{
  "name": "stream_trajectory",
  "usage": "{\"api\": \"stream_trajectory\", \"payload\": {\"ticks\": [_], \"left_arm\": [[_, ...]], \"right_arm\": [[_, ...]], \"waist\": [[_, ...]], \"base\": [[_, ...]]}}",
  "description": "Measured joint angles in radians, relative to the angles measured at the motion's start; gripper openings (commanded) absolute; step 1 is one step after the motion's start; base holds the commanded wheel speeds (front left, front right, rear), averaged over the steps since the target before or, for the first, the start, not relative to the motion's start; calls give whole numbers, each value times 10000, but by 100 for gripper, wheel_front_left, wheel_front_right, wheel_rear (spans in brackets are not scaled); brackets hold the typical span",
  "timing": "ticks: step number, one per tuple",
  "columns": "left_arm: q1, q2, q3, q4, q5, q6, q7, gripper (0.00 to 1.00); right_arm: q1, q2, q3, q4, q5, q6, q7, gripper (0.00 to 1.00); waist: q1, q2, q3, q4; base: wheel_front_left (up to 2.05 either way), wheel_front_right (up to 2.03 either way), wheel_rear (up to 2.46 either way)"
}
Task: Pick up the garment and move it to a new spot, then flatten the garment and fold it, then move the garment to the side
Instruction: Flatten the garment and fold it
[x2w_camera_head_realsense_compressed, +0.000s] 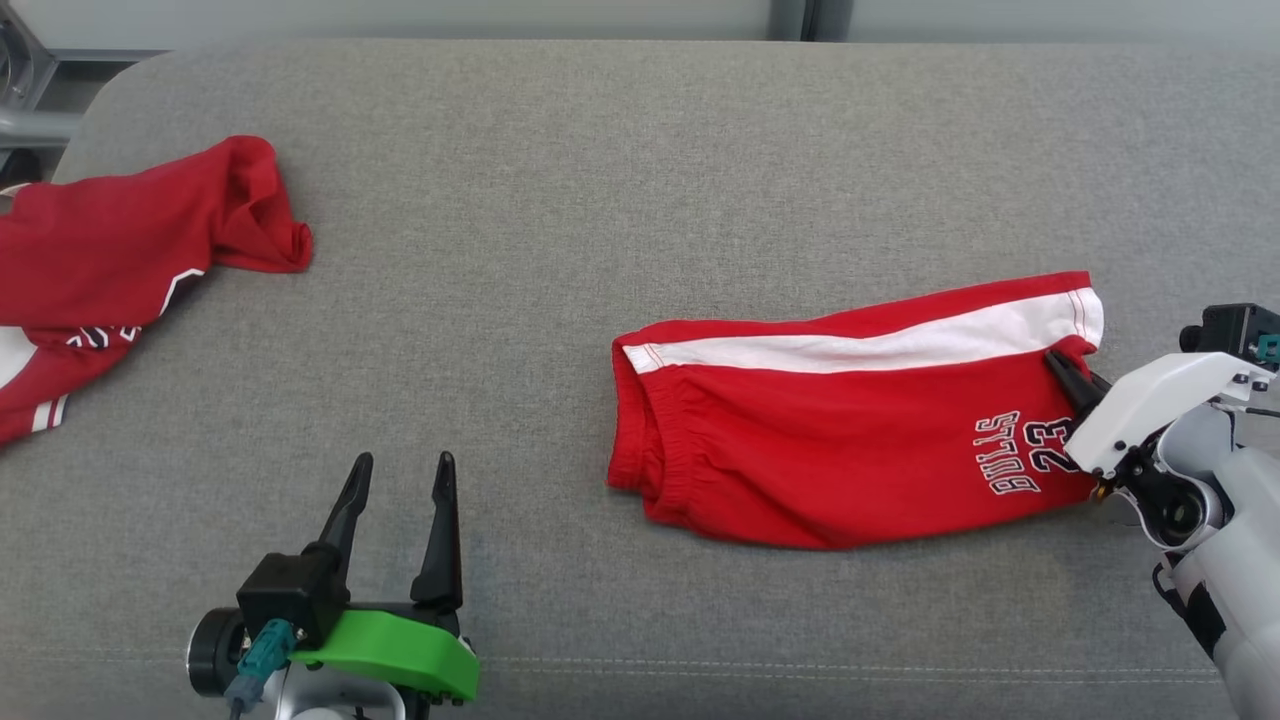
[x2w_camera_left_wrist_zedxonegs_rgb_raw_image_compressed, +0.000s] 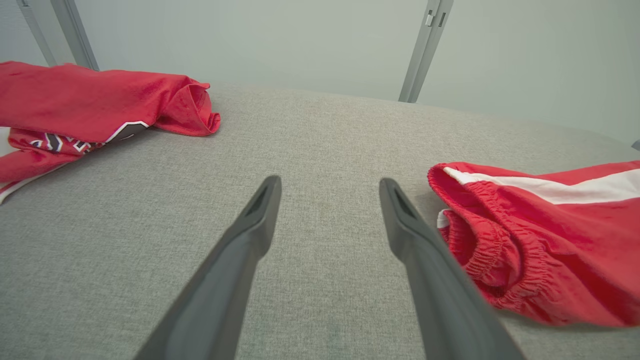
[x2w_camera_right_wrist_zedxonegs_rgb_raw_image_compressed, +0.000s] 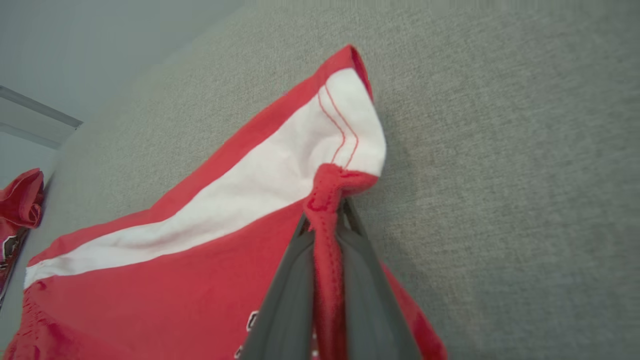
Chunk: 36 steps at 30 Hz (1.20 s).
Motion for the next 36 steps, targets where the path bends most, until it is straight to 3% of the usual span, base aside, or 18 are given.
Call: {"api": "stream_trajectory", "payload": {"ticks": [12, 17, 24, 36], "left_arm": [[24, -6, -4, 119, 0, 2, -4, 100], [70, -6, -61, 151, 0, 2, -4, 100], [113, -10, -247, 176, 15, 2, 12, 100], [111, -21, -372, 238, 15, 0, 50, 100]], "right_arm": [[-272, -1149, -190, 387, -33, 125, 2, 0], [-338, -1344, -341, 407, 2, 127, 2, 0], [-387, -652, -324, 127, 376, 209, 153, 0], [-737, 617, 884, -867, 343, 301, 802, 0]], "waist": [[0, 0, -463, -448], [0, 0, -589, -590], [0, 0, -729, -703], [0, 0, -848, -623]], "base": [[0, 0, 0], [0, 0, 0], [0, 0, 0], [0, 0, 0]]}}
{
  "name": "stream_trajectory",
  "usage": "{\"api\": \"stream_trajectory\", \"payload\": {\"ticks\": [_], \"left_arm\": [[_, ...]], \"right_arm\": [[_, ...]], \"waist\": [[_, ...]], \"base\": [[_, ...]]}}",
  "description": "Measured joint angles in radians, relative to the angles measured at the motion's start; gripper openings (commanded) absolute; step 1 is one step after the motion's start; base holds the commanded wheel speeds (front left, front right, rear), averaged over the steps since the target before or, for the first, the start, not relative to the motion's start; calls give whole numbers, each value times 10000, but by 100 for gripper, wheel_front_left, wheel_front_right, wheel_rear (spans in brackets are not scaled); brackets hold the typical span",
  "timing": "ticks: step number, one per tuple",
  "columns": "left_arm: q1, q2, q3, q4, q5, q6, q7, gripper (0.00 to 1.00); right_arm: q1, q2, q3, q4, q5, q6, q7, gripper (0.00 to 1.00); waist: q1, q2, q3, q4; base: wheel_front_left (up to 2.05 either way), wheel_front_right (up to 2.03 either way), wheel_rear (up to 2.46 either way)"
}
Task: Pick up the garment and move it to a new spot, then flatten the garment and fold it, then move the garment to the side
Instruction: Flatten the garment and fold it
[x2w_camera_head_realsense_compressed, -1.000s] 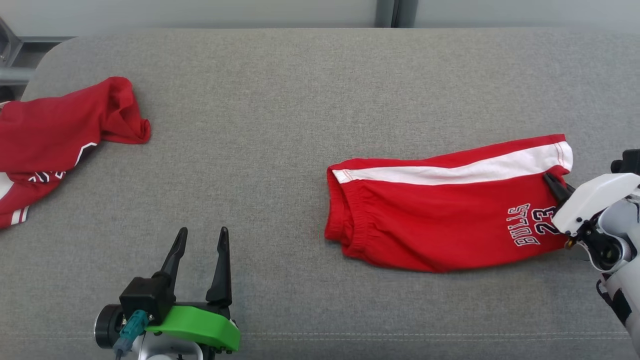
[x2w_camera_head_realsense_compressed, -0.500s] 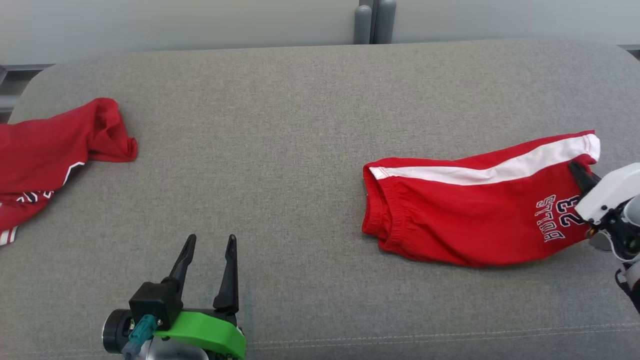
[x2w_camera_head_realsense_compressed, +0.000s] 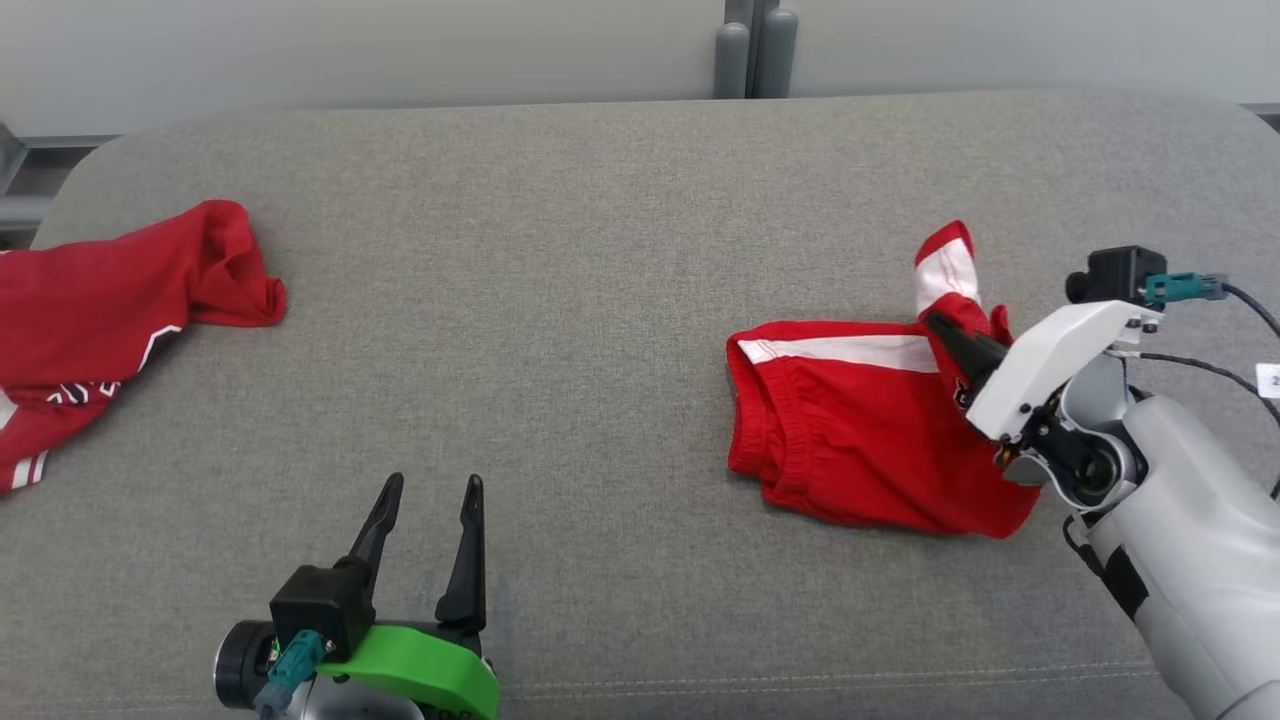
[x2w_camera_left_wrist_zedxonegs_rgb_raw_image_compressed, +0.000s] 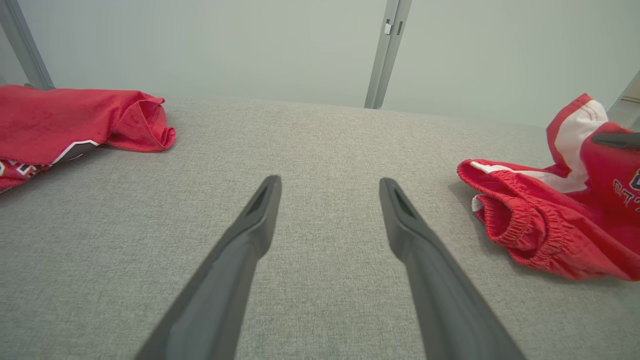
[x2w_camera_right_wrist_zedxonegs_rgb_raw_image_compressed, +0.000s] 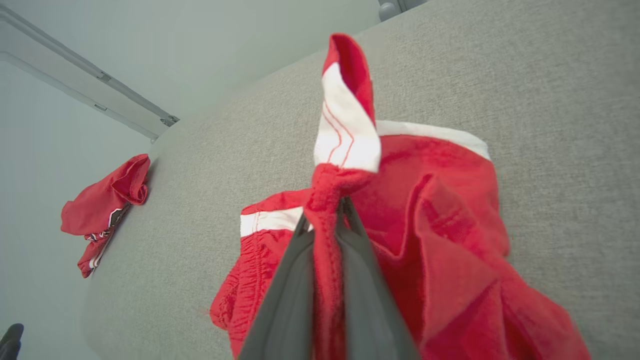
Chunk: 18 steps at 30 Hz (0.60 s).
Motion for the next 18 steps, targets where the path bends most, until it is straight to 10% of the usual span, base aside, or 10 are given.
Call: {"api": "stream_trajectory", "payload": {"ticks": [18], "left_arm": [[1, -21, 8, 54, -33, 0, 6, 100]], "right_arm": [[9, 1129, 1122, 163, -545, -219, 495, 0]], "waist": [[0, 0, -67, 205]], "base": [[0, 0, 0]]}}
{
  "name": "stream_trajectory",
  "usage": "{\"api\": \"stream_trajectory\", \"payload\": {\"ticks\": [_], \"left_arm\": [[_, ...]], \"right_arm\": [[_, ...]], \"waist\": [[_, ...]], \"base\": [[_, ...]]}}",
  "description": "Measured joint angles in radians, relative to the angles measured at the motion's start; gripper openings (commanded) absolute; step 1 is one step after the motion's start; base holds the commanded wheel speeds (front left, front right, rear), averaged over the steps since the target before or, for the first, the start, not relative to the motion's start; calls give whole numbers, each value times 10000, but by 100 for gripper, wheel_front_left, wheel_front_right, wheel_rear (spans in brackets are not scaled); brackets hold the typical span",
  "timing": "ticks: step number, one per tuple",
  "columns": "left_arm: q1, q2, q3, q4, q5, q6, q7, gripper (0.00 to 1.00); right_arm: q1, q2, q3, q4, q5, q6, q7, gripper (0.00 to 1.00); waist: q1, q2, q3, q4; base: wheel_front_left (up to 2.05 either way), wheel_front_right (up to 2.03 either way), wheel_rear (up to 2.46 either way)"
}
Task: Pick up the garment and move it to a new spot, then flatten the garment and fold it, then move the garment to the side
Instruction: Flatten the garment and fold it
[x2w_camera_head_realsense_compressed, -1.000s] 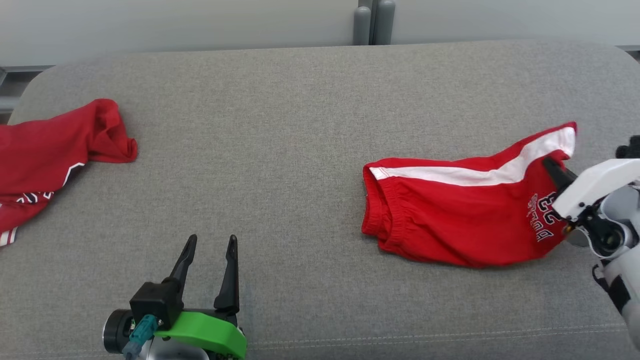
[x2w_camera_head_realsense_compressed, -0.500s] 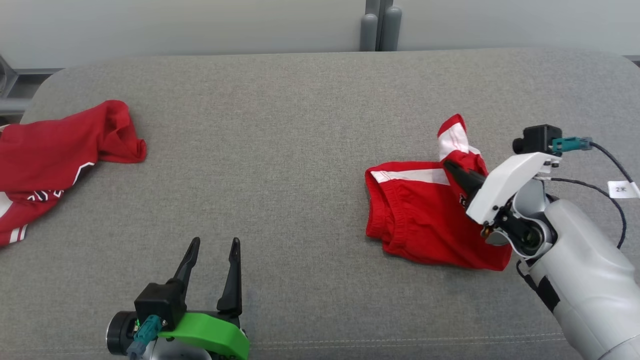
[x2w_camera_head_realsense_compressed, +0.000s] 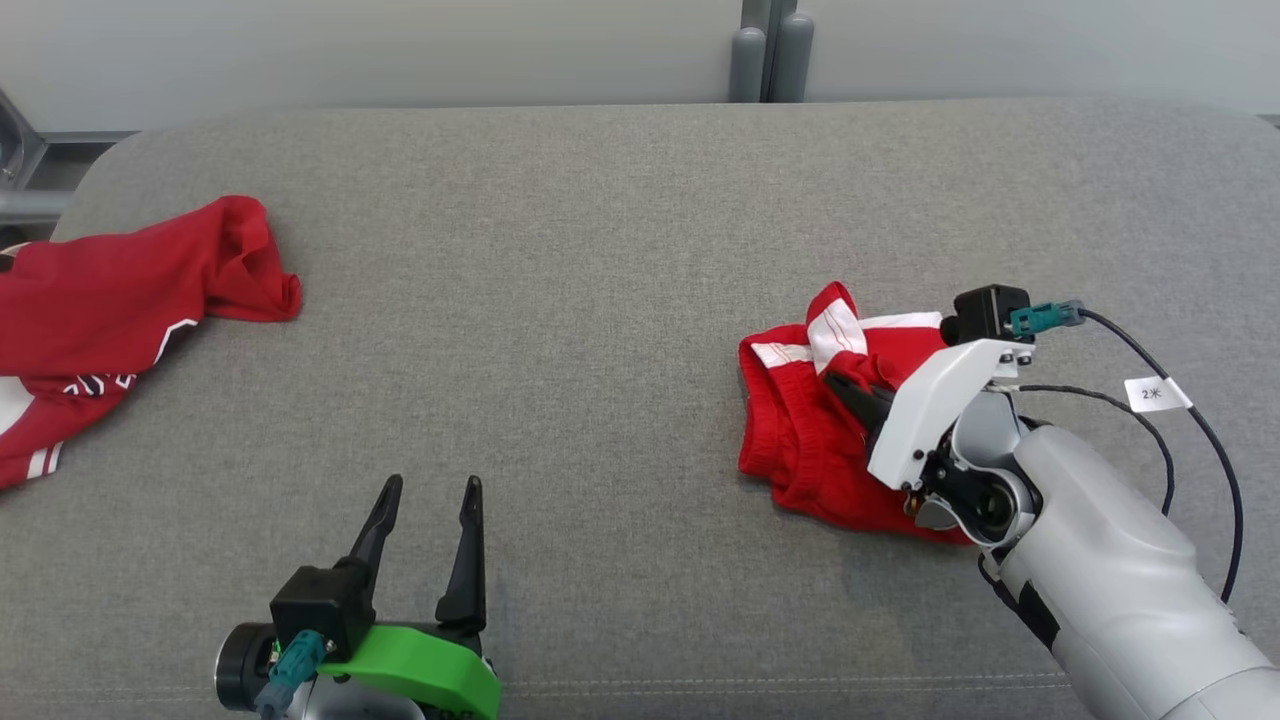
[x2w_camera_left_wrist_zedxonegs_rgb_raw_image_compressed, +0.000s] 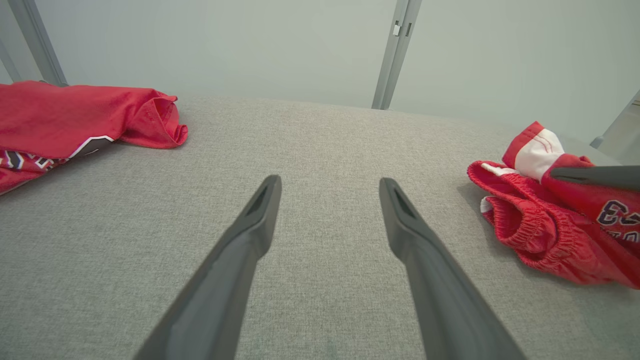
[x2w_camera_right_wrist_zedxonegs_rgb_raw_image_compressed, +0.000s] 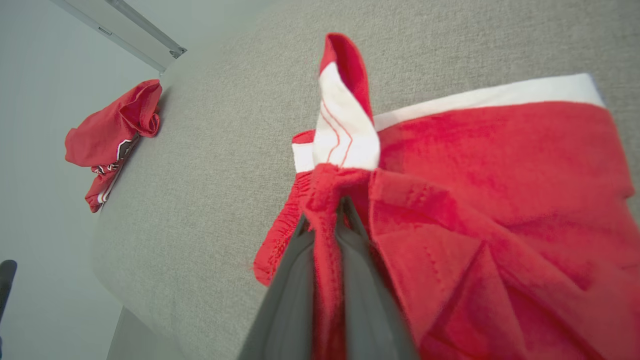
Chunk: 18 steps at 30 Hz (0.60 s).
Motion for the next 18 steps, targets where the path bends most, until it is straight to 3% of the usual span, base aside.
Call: {"api": "stream_trajectory", "payload": {"ticks": [4, 5, 8, 9, 11, 12, 14, 18], "left_arm": [[-2, -6, -38, 0, -2, 0, 0, 100], [-3, -6, -54, 0, -2, 0, 0, 100], [-9, -15, -82, 2, -2, 0, 0, 100], [-12, -17, -82, 4, -6, 0, 0, 100], [-16, -19, -82, 13, -33, 0, 0, 100], [-17, -19, -82, 19, -33, 0, 0, 100], [-20, -19, -79, 29, -33, 0, 0, 100], [-27, -23, -75, 56, -33, 0, 0, 100]], "right_arm": [[-12, 151, 52, 203, -119, -165, -2, 3], [-17, 194, 59, 249, -161, -199, -4, 19], [-132, 291, 159, 380, -337, -242, -21, 25], [-203, 328, 174, 422, -353, -263, -35, 32], [-360, 378, 259, 454, -477, -316, -130, 81], [-446, 387, 332, 460, -562, -314, -159, 95], [-609, 395, 497, 454, -748, -311, -259, 100], [-1026, 313, 1093, 222, -1689, -297, -654, 100]], "waist": [[0, 0, 55, 15], [0, 0, 71, 20], [0, 0, 116, 43], [0, 0, 129, 52], [0, 0, 150, 68], [0, 0, 158, 75], [0, 0, 164, 83], [0, 0, 146, 75]], "base": [[0, 0, 0], [0, 0, 0], [0, 0, 0], [0, 0, 0], [0, 0, 0], [0, 0, 0], [0, 0, 0], [0, 0, 0]]}}
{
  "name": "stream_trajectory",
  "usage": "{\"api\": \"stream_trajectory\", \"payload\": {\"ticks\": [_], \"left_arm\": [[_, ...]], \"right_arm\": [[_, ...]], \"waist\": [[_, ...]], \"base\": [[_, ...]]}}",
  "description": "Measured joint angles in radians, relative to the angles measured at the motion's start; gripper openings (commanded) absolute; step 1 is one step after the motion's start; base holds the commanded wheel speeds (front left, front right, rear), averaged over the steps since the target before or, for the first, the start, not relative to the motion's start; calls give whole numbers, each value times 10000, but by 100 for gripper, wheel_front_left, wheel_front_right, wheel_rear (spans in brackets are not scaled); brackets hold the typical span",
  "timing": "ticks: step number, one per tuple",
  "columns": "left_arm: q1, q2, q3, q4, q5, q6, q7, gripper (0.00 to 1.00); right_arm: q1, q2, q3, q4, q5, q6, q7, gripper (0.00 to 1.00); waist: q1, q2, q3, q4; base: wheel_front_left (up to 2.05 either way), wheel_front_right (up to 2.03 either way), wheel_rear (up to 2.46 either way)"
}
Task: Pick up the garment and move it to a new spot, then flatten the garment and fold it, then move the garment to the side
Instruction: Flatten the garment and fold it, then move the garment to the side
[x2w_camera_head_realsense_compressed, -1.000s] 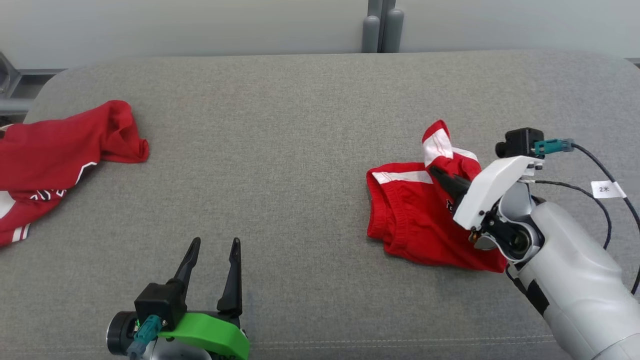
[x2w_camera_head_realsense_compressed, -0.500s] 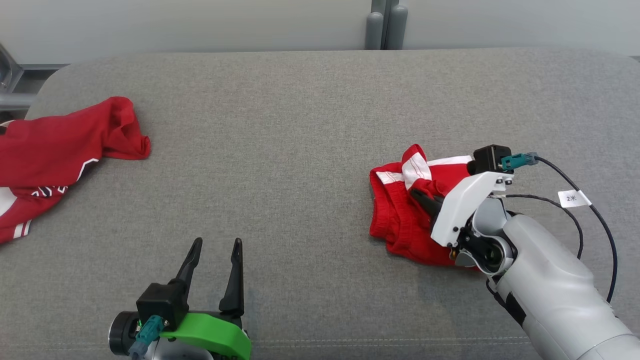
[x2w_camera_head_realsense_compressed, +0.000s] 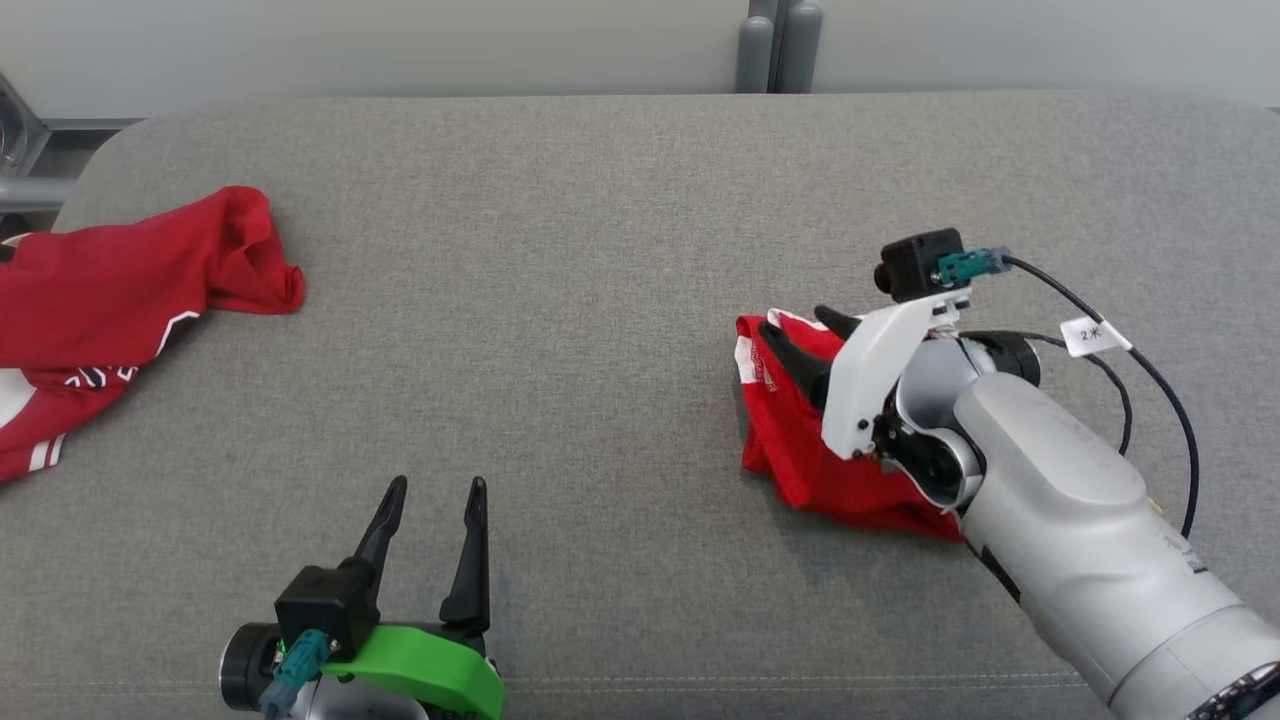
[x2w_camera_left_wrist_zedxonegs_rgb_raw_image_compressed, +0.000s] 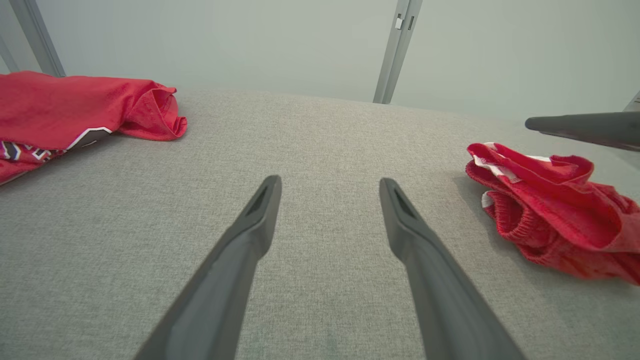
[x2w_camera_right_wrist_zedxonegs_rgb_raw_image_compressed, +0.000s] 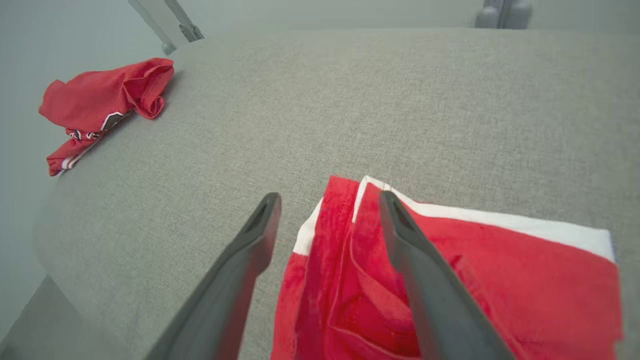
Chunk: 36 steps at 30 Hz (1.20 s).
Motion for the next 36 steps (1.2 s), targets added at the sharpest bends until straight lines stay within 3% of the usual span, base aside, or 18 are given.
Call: {"api": "stream_trajectory", "payload": {"ticks": [8, 18, 27, 36], "left_arm": [[2, -2, 100, 61, -10, 0, -2, 100], [12, -4, 75, 65, -33, 0, -4, 100], [12, -6, -136, 36, -27, 0, 35, 100], [2, -8, -234, 36, -25, 0, 44, 100]], "right_arm": [[-386, -50, 25, -748, -378, 165, -577, 100], [524, -1588, -1292, -75, 374, -217, -871, 100], [1292, -1547, -2061, 587, 1643, -203, -619, 100], [1470, -1555, -2165, 1260, 1967, -201, -52, 100]], "waist": [[0, 0, -139, -199], [0, 0, -232, -299], [0, 0, -21, -124], [0, 0, 230, 292]], "base": [[0, 0, 0], [0, 0, 0], [0, 0, 0], [0, 0, 0]]}}
